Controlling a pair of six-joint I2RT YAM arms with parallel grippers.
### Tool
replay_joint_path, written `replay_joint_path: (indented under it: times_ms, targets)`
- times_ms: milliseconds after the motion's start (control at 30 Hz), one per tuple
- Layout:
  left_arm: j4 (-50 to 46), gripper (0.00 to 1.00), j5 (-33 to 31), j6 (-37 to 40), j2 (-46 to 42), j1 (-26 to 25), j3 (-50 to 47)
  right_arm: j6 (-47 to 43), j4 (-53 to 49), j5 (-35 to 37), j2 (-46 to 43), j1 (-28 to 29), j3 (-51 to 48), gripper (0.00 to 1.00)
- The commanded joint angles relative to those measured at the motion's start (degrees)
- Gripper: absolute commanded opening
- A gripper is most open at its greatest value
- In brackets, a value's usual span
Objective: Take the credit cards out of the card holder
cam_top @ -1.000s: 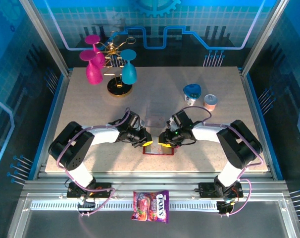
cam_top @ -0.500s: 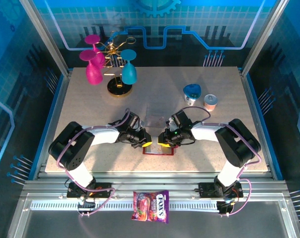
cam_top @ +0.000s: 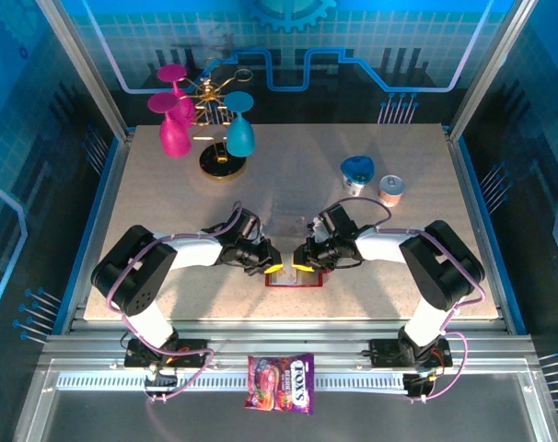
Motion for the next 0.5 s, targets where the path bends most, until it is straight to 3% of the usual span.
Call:
replay_joint_path:
  times_ms: [0,467]
  targets:
    - [-0.1,0.13,-0.5,0.5,1.0,-0.3,-1.1,1.2,2.9,-1.5,1.4,0.1,-1.3,0.21]
    - [-0.4,0.13,-0.7,0.5,0.6,-0.3,-1.3,1.4,3.2,-0.6,-0.4,0.0,-2.6,0.08]
